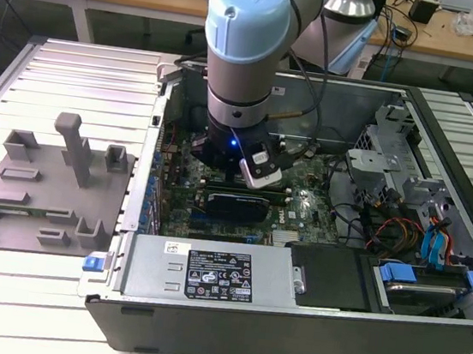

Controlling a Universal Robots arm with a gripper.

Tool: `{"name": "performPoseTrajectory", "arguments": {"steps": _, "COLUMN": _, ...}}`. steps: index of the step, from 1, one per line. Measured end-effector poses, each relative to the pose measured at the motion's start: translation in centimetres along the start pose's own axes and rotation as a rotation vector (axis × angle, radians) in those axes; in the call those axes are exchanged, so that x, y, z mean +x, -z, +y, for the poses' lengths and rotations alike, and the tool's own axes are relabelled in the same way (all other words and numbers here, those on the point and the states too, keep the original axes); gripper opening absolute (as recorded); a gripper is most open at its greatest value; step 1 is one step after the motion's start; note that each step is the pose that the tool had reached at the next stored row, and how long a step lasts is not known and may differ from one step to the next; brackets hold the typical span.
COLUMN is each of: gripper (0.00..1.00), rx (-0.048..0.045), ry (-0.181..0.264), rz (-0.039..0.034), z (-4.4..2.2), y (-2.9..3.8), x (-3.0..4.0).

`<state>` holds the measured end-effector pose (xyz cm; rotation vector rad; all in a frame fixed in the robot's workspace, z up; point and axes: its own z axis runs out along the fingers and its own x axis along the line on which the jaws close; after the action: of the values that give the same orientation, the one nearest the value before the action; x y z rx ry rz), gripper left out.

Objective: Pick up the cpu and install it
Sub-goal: 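Install the second cpu locking lever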

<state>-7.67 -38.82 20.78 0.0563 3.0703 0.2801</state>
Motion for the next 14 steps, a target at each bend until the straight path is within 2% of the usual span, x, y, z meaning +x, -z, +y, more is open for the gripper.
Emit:
{"name": "performPoseTrajectory", "arguments": {"steps": 2, "gripper": 0.11, "rx": -0.0042, "ry": 0.0, "rz": 0.0, "z": -0.04, "y": -0.18, "x": 0.29}}
{"name": "performPoseTrajectory", "arguments": {"steps": 4, "gripper": 0.11, "rx": -0.0148, "ry": -0.001, "rz": 0.0006, "z": -0.08, "y": -0.33, "x": 0.56}}
{"name": "performPoseTrajectory", "arguments": {"steps": 7, "gripper": 0.11, "rx": -0.0266, "ry": -0.002, "rz": 0.0007, "z": -0.09, "y": -0.46, "x": 0.57}}
{"name": "performPoseTrajectory", "arguments": {"steps": 11, "gripper": 0.11, "rx": -0.0295, "ry": -0.002, "rz": 0.001, "z": -0.11, "y": -0.57, "x": 0.58}}
{"name": "performPoseTrajectory", "arguments": {"steps": 14, "gripper": 0.11, "rx": -0.037, "ry": -0.002, "rz": 0.0012, "z": -0.1, "y": -0.73, "x": 0.58}}
